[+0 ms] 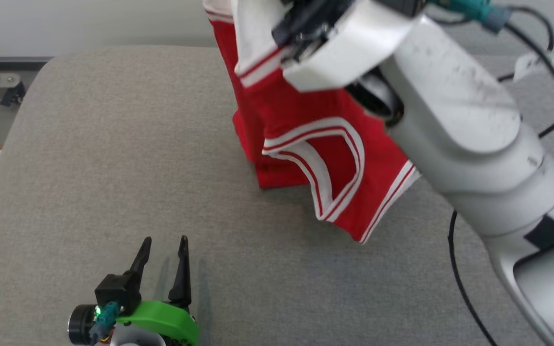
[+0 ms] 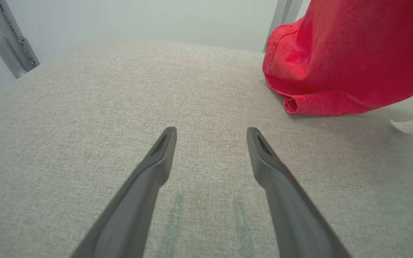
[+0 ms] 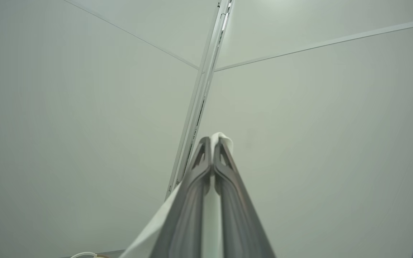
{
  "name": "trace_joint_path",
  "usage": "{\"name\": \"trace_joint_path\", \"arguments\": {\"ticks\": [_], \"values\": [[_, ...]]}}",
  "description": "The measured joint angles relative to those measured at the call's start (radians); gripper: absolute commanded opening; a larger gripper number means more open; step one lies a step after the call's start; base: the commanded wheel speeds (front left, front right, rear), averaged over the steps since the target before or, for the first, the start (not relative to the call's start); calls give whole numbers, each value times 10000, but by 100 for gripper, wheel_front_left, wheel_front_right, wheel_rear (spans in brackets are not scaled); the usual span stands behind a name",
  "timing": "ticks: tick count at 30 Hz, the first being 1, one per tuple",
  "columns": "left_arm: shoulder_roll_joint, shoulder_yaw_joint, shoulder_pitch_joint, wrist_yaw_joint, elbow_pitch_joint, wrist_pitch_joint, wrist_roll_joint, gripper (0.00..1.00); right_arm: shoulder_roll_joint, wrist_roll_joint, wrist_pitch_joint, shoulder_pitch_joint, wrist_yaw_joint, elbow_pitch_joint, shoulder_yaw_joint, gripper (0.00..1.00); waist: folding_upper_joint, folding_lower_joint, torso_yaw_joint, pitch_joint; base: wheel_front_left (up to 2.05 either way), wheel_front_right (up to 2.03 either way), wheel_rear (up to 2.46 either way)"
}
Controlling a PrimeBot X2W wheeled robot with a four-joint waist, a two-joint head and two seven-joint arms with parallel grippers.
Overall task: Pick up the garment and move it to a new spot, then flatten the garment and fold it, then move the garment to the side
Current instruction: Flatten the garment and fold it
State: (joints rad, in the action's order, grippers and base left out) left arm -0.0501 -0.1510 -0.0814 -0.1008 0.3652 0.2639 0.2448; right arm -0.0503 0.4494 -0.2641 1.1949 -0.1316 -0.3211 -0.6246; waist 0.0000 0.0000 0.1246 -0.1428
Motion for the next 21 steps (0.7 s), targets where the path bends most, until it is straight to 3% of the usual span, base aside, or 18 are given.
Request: {"name": "trace_joint_path", "arguments": {"ticks": [8, 14, 20, 21], "values": [[0, -359, -12, 98, 94, 0, 159, 100, 10, -334, -2, 2735, 0, -1561, 1647, 0, 0, 0, 934, 15, 0, 0, 0], [0, -184, 0, 163, -4, 0, 184, 100, -36, -1933, -2, 2499, 0, -2959, 3118, 0, 0, 0, 1008, -96, 0, 0, 0], [0, -128, -52, 105, -6, 0, 40, 100, -1722, -3110, 0, 787, 0, -4918, 4088, 0, 0, 0, 756, -418, 0, 0, 0], [0, -150, -116, 69, 6, 0, 12, 100, -2048, -3252, 0, 428, 0, -5264, 4374, 5, 0, 0, 730, -497, 0, 0, 0]]}}
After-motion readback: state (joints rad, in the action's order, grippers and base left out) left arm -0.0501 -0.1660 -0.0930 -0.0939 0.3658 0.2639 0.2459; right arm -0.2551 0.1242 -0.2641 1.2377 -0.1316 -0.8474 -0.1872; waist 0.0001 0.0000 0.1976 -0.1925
